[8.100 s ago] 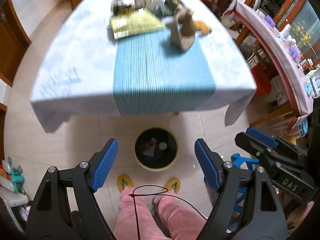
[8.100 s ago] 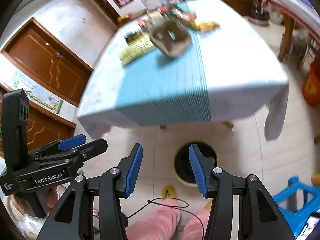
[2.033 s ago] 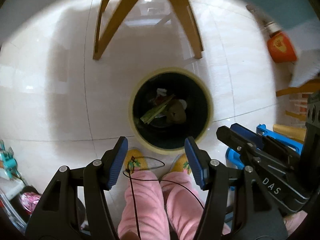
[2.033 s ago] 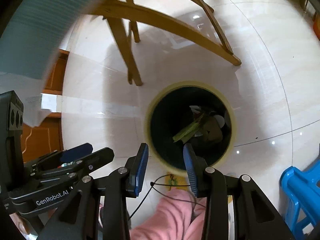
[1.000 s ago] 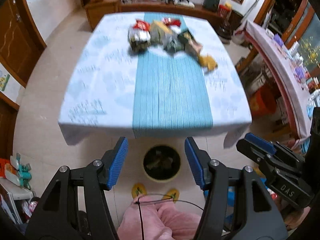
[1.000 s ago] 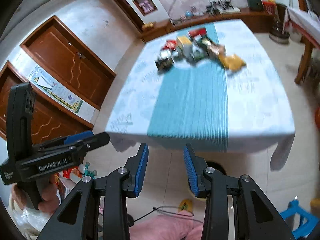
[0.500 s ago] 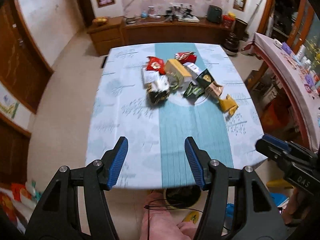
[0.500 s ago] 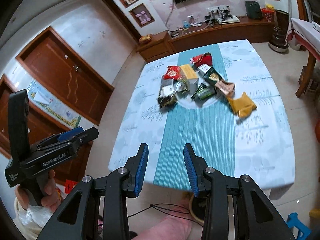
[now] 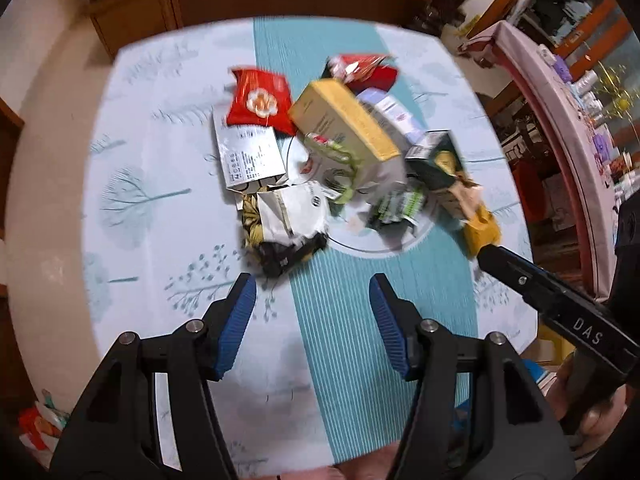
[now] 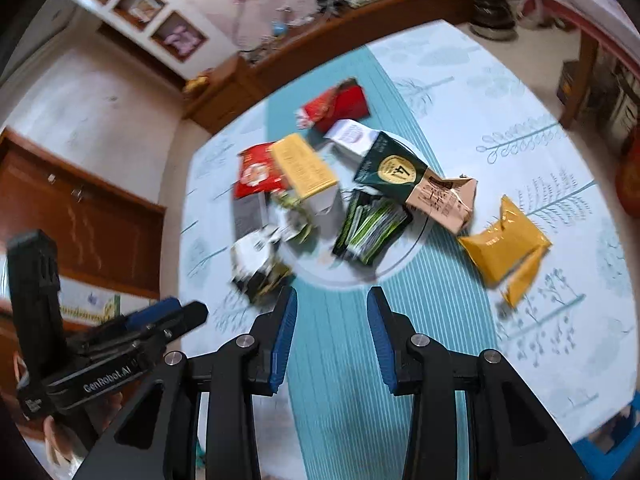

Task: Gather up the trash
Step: 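Grasp the white wrapper with the left gripper while the right grasps the green carton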

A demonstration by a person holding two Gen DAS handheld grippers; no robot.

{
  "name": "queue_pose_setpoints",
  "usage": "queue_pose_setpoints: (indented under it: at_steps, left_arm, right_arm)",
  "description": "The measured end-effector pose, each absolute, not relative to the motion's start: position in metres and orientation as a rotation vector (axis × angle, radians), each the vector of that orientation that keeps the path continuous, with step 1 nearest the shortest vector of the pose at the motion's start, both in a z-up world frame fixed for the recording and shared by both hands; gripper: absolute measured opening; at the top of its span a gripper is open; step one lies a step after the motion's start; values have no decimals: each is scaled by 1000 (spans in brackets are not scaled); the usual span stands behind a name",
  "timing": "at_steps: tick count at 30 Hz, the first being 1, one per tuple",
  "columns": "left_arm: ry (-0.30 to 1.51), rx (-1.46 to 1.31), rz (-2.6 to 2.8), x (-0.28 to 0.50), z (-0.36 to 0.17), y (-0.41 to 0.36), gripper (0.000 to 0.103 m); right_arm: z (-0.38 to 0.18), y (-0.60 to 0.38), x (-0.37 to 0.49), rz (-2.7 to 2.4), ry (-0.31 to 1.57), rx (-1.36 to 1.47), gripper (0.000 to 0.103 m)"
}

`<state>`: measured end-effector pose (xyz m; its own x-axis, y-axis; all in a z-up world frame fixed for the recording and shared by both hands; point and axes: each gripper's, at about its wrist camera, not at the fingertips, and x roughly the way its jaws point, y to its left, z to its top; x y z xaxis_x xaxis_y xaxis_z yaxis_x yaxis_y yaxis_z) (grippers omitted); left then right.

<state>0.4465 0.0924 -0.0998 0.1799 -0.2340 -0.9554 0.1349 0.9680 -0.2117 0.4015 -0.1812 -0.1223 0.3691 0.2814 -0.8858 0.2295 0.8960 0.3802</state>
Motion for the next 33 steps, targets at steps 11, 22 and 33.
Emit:
queue_pose_setpoints:
  at_steps: [11,22,33]
  left_arm:
    - [1465,-133,-272,496,-164,87,56]
    - [1474,-111,-238,517,-193,77,57]
    - [1444,-26,-196,524,-212,55,61]
  right_arm:
    - [-201,-191,470,-85,1305,553,37]
    - [-247,-181,487,-141,1355,508,35]
    - [-254,-166,471,-108,1325,520,15]
